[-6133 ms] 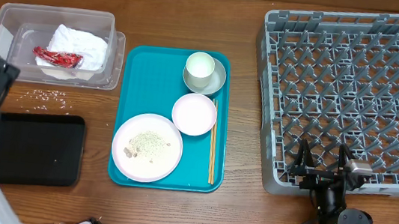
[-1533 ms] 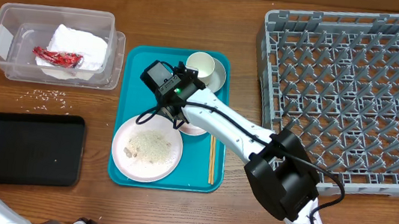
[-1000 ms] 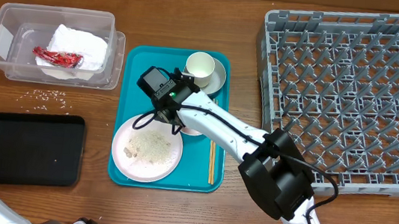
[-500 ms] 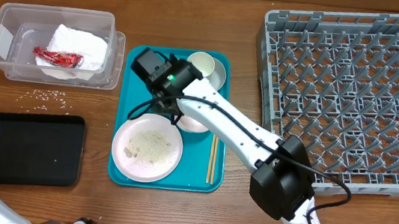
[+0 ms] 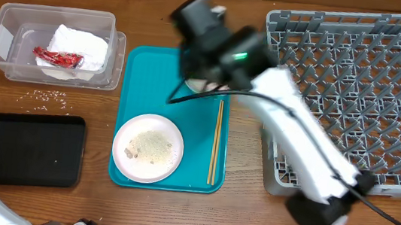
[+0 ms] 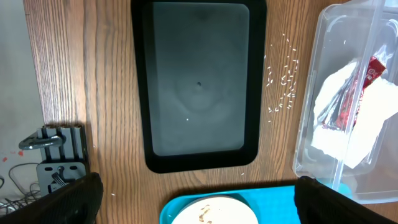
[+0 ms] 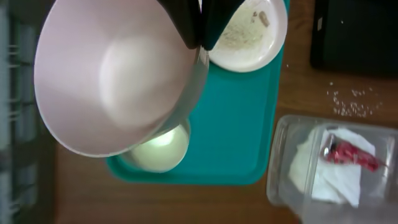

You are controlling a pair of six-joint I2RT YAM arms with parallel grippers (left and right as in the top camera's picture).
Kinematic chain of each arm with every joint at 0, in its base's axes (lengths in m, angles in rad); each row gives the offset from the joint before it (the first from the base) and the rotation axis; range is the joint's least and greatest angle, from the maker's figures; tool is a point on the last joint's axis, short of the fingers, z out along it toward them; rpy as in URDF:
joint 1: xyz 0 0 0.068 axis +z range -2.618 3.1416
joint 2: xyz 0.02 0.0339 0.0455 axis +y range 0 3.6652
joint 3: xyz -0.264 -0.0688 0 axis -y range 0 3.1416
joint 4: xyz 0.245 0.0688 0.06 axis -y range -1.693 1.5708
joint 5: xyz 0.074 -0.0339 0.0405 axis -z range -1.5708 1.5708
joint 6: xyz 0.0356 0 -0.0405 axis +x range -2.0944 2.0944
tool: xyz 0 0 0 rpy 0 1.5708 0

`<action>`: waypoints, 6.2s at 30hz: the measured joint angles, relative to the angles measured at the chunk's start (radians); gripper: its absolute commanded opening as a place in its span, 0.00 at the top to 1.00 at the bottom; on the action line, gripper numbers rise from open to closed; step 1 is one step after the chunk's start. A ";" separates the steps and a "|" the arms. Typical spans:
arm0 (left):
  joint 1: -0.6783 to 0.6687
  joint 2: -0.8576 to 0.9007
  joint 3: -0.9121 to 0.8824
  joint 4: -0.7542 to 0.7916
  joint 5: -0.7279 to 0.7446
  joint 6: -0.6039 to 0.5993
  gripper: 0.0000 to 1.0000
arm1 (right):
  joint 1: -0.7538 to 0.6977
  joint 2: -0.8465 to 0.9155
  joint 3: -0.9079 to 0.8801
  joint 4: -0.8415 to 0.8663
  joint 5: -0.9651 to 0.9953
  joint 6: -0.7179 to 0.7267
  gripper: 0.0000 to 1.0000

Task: Sort waste into correct bins and load items into the dishwasher
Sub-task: 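Lift the pink bowl with the right gripper and move it over the dish rack, then lower the pink bowl into the rack and open the right gripper, then move the right gripper to the white cup on the tray and grasp it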

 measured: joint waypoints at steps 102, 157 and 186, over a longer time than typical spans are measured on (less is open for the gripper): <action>0.000 0.000 0.000 0.000 0.000 0.000 0.00 | -0.858 -0.119 -0.418 -0.062 -0.455 -0.348 0.55; 0.000 0.000 0.000 0.000 0.000 0.000 0.00 | -0.029 0.224 -0.471 0.703 0.006 -0.419 0.51; 0.000 0.000 0.000 0.000 0.000 0.000 0.00 | -0.029 0.239 -0.433 0.631 0.027 -0.386 0.96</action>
